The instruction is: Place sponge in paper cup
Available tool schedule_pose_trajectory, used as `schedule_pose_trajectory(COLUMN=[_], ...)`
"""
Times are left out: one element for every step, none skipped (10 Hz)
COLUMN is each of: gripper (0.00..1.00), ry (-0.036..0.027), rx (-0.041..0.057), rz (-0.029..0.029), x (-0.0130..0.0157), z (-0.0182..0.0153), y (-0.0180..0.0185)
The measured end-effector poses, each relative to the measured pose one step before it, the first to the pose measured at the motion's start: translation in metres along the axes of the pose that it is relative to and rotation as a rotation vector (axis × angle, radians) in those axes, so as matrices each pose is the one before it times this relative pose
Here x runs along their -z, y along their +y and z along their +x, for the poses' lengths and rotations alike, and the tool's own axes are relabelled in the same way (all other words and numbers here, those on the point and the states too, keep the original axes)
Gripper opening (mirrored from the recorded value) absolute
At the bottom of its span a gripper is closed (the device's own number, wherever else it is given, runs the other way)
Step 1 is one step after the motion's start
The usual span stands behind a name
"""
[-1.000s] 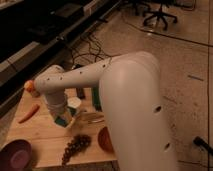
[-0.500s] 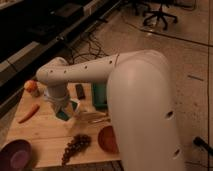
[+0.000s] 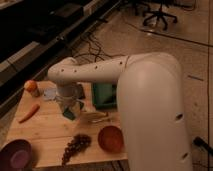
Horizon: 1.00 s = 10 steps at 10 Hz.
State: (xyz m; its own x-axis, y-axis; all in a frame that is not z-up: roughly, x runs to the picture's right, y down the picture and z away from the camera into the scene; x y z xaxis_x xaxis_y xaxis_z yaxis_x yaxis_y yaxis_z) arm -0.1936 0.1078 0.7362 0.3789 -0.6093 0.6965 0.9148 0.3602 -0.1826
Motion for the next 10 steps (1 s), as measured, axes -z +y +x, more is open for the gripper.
schedule_pose_trajectory(gripper=[0.00, 0.00, 0.00, 0.00, 0.00, 0.00, 0.00, 0.00, 0.00, 0.00], ry=[-0.00140, -0.00200, -0.00496, -0.00253, -0.00277, -0.00053, -0.00014, -0.00095, -0.00143, -0.00027], rx=[-0.00419, -0.00582, -0.00125, 0.00035, -0.00103, -0.00393, -0.00085, 0.00186, 0.00487, 0.00552], rz=[-0.00121, -0.00121, 0.00052, -0.00178, -0.00390, -0.00482, -0.00275, -0.00145, -0.00360, -0.00283], x=[0.00070, 0.00153, 0.00239, 0.00156, 0.00162, 0.00358, 0.00249, 0.00174, 0.00079, -0.00007], z=[0.00334, 0.00540, 0.00645, 0.00381, 0.00434, 0.00691, 0.00396, 0.00190, 0.00209, 0.00111], y=[0.00199, 0.00272, -0.00016, -0.00094, -0.00033, 0.00013, -0.00111, -0.00226, -0.00445, -0.00475])
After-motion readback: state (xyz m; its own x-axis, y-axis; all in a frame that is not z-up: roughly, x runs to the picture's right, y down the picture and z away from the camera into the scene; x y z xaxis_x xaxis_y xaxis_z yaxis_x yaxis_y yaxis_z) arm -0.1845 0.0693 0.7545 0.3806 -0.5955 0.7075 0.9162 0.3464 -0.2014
